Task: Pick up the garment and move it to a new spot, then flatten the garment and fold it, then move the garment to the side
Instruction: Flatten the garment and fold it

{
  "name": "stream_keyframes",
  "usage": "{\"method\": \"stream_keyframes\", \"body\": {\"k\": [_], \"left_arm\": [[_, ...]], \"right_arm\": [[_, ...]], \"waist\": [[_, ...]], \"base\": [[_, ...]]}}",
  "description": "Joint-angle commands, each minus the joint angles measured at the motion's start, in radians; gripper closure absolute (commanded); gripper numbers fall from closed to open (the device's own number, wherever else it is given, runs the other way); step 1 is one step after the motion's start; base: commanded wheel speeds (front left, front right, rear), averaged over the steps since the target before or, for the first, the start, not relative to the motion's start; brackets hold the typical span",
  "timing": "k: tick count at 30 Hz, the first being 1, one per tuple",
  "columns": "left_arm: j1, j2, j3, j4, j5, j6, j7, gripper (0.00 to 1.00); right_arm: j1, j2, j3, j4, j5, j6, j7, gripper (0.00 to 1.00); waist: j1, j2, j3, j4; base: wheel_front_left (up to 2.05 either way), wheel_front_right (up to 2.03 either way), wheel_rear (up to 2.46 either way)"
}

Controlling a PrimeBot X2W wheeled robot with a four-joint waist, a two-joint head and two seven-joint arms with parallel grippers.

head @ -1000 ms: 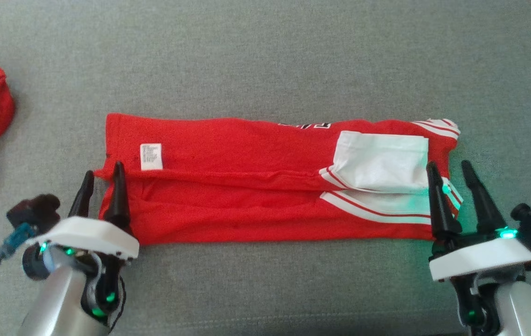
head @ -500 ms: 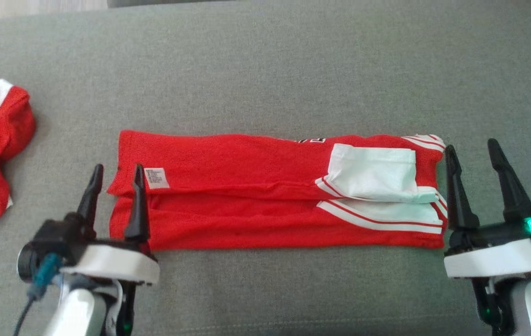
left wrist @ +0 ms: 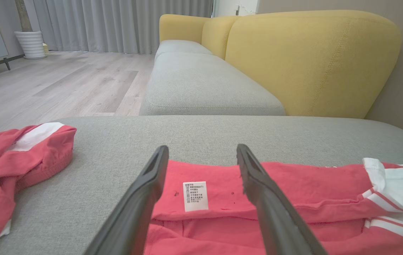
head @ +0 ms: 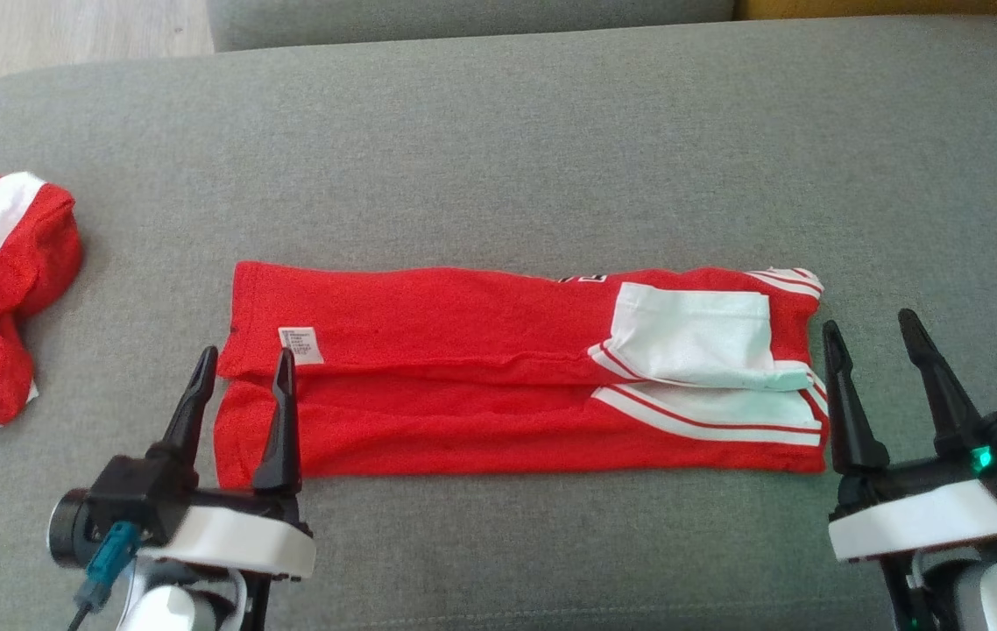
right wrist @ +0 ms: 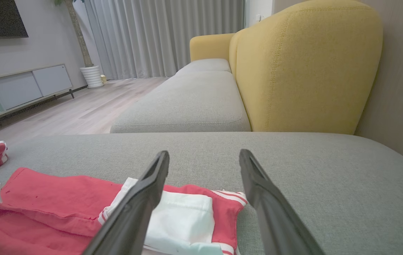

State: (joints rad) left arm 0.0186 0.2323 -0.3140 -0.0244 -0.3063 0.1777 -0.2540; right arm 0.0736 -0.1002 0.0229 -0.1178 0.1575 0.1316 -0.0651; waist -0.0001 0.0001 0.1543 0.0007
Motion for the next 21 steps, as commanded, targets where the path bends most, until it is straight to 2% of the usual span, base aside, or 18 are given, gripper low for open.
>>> {"method": "stream_keyframes", "body": {"k": [1,12,21], "left_arm": [[-0.030,0.018,0.031,-0.034,0.004,0.009,-0.008,0.00],[-0.054,0.008,0.026,-0.033,0.002,0.004,-0.008,0.00],[-0.127,-0.021,-0.001,-0.019,0.010,-0.028,-0.008,0.00]], "right_arm": [[-0.018,-0.004,0.016,-0.029,0.008,-0.001,0.001,0.00],[-0.039,-0.004,0.000,0.011,0.028,-0.001,0.019,0.00],[-0.147,-0.022,-0.060,0.253,0.039,-0.001,0.129,0.00]], "waist": [[0.0001,-0.0001,0.001,0.002],[0.0001,-0.0001,0.014,0.008],[0.0001,-0.0001,0.088,0.036]], "base": [[0.00,0.00,0.00],[0.00,0.00,0.00],[0.00,0.00,0.00]]}}
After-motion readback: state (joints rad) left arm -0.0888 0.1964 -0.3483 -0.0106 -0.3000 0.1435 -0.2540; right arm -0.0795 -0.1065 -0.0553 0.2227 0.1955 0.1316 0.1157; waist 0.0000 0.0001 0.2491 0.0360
